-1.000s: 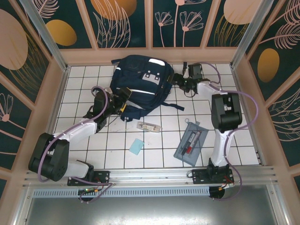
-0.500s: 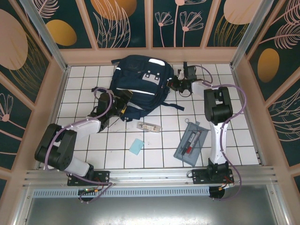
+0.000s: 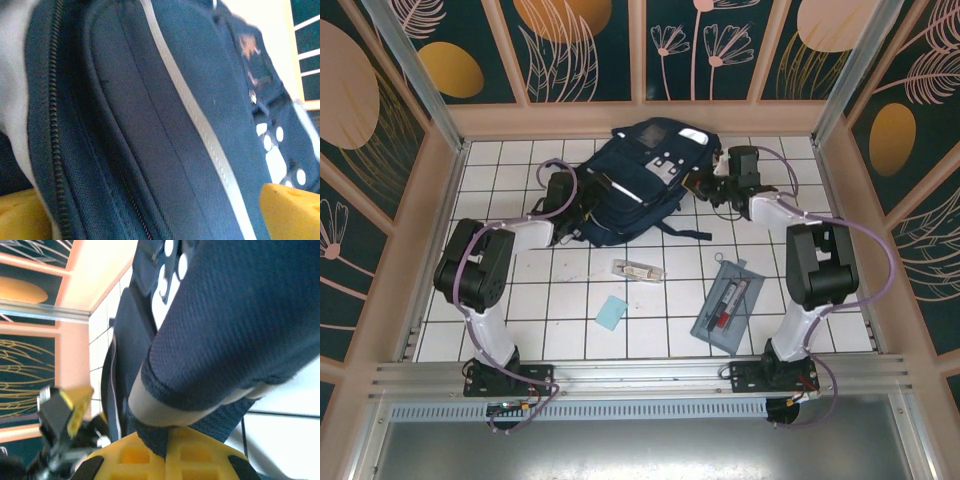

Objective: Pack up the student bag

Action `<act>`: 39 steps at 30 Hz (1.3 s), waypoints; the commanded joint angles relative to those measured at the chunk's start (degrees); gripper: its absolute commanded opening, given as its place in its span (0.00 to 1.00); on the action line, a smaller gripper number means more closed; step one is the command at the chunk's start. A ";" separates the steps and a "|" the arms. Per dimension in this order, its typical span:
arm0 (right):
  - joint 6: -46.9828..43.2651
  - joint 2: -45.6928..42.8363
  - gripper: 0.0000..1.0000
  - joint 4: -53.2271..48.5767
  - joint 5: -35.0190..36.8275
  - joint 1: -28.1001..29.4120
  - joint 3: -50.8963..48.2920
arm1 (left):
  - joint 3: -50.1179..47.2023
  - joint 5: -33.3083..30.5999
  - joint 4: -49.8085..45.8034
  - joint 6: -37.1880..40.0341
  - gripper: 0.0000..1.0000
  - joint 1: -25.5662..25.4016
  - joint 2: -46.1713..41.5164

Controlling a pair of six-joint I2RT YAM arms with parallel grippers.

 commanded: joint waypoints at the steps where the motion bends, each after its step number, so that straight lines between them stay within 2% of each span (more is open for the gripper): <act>1: 7.26 -3.47 0.00 5.01 -4.31 3.78 -4.16 | 7.33 0.04 -1.20 5.20 0.98 1.86 2.15; 7: 22.06 -5.98 0.00 17.51 3.87 7.45 -11.41 | 17.96 -0.17 -21.04 21.15 0.97 2.33 -0.18; 11: 29.73 -5.18 0.00 24.87 7.00 8.41 -12.94 | 13.20 -2.85 -26.03 26.13 0.96 1.75 -9.99; 16: 32.89 -2.55 0.00 24.95 9.39 10.41 -8.31 | 8.14 -2.38 -29.01 26.96 0.95 -3.31 -21.24; 18: 33.89 -1.26 0.00 24.90 9.62 11.04 -6.55 | 5.82 -0.76 -28.03 25.00 0.92 -4.33 -23.73; 23: 36.69 1.08 0.00 25.52 9.43 12.26 -3.50 | -1.42 5.45 -17.70 18.99 0.81 -7.67 -26.81; 25: 36.90 1.59 0.00 25.27 9.22 12.48 -2.24 | -2.72 5.11 -15.34 17.96 0.77 -9.52 -25.69; 26: 36.34 1.83 0.00 24.30 8.65 12.52 -1.10 | -3.10 5.75 -14.09 17.64 0.72 -10.21 -24.71; 30: 33.33 2.08 0.00 18.32 7.77 12.48 2.93 | -5.73 6.09 -10.24 17.58 0.69 -13.55 -20.15; 34: 33.86 1.48 0.00 18.25 8.02 12.48 2.73 | -4.04 5.06 -9.48 19.85 0.72 -16.40 -14.90; 39: 34.21 0.88 0.00 18.25 7.93 12.58 2.65 | 0.07 1.35 -9.64 22.55 0.84 -16.66 -9.80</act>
